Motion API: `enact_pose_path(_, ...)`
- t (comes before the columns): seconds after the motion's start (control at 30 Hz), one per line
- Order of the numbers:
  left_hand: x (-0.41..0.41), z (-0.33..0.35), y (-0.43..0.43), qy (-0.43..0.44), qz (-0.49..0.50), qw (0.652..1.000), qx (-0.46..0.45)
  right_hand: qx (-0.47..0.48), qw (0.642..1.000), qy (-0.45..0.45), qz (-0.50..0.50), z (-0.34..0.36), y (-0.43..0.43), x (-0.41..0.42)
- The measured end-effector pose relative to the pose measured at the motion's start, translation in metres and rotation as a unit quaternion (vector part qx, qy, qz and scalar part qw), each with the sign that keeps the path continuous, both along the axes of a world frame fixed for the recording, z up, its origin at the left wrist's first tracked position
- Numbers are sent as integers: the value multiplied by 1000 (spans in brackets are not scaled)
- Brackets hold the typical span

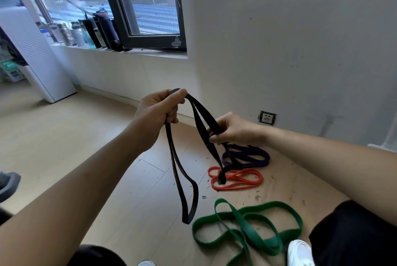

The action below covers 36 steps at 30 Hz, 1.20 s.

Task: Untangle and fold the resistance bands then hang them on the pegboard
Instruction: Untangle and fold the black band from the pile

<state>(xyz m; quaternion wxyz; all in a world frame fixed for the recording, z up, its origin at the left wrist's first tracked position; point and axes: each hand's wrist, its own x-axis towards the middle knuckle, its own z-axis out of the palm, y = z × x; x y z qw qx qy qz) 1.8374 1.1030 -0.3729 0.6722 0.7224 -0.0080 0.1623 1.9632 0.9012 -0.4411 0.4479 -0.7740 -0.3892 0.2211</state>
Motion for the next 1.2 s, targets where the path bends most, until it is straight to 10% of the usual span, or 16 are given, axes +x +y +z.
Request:
enact_pose_path(0.5,5,-11,34,21,93,994,-50,-133,982,118,66,8,-73,45)
enact_pose_path(0.87,10,-30,45,65,140,988,9,-20,978,7,-205,3,-63,50)
enact_pose_path(1.0,12,-31,46,68,154,985,20,-119,960,-151,-204,8,-67,53)
enact_pose_path(1.2,13,-35,49,78,151,985,21,-187,974,-68,-109,5,-80,55)
